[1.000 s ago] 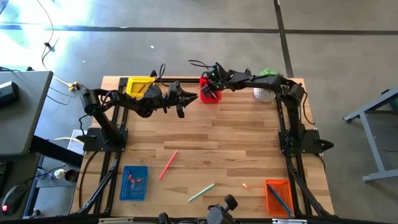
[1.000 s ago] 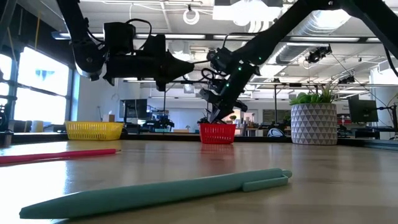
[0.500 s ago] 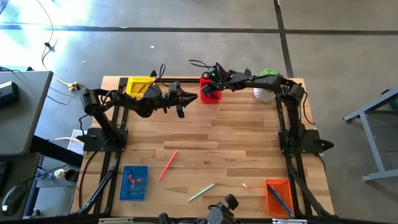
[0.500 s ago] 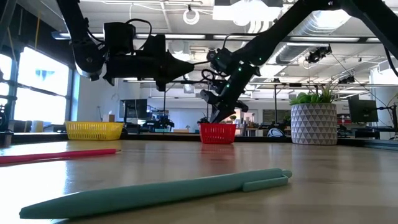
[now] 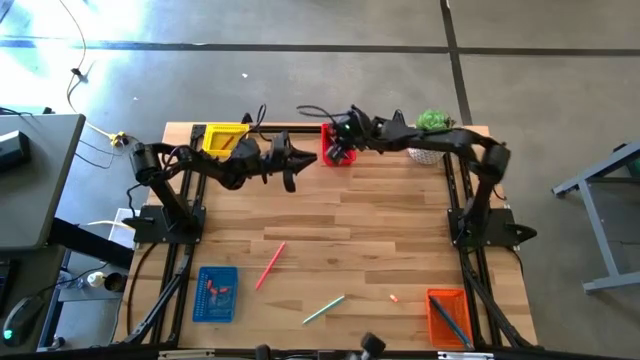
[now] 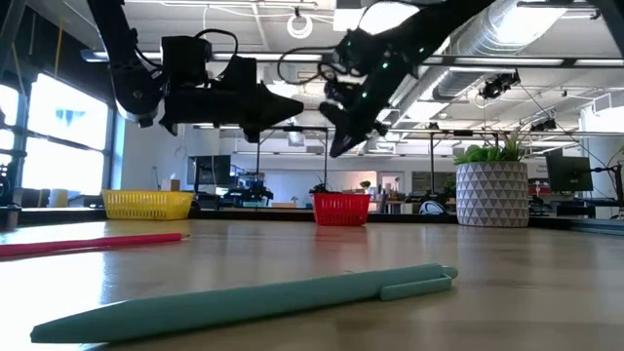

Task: Sort crayons/erasers/pens/pencils in bins
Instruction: Put the orange eraser into the blue bin

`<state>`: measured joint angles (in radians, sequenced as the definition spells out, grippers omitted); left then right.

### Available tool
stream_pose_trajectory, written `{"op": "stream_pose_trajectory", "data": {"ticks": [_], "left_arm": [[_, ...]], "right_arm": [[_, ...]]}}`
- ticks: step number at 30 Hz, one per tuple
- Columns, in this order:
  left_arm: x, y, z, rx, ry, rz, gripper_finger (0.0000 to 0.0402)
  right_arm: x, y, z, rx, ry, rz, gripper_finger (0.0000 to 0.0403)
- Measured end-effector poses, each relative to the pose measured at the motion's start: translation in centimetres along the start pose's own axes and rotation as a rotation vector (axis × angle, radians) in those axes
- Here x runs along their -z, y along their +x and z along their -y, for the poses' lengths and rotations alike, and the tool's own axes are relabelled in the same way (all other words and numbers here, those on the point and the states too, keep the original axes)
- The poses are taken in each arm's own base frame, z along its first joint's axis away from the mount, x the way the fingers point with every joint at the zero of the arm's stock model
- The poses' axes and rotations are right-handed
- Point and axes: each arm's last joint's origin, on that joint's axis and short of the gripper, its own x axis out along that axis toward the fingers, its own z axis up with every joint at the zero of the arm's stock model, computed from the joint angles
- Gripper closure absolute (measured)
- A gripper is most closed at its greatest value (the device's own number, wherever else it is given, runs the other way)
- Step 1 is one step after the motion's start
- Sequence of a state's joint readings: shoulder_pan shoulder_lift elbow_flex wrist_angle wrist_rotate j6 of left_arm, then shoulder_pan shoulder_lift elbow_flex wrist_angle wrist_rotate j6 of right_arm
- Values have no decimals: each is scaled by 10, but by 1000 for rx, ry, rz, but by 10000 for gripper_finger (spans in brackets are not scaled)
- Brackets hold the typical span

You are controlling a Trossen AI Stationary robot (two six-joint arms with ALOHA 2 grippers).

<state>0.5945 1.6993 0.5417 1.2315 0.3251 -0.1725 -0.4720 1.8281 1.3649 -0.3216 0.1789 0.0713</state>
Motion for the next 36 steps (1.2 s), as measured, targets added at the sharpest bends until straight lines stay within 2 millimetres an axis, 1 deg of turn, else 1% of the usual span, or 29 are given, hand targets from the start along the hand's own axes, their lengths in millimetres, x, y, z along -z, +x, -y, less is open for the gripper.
{"op": "stream_pose_trajectory", "data": {"ticks": [3,5,7,9,12,14,18,22,26,30,33,36], "left_arm": [[2,0,2,2,45,-5,362],[1,0,2,3,51,-4,362],[1,0,2,2,52,-3,362],[2,0,2,0,51,-5,362],[2,0,2,1,51,-7,362],[2,0,2,3,50,-8,362],[2,0,2,0,57,-10,362],[3,0,2,-1,74,-14,362],[3,0,2,4,73,-17,362],[4,0,4,9,71,-23,362],[4,1,5,14,71,-23,362],[4,1,6,15,81,-23,362]], "right_arm": [[14,-18,-11,-25,-13,92,391],[30,-28,-18,-54,-10,177,399],[50,-36,-23,-88,15,241,400],[71,-47,-28,-103,54,257,400],[96,-68,-36,-66,105,244,402],[111,-83,-43,-69,109,212,402],[125,-113,-62,-153,81,148,403],[136,-129,-83,-203,32,47,403],[146,-142,-105,-272,25,-55,403],[159,-165,-128,-351,83,-174,403],[175,-183,-145,-349,142,-307,403],[186,-200,-164,-334,184,-416,403]]}}
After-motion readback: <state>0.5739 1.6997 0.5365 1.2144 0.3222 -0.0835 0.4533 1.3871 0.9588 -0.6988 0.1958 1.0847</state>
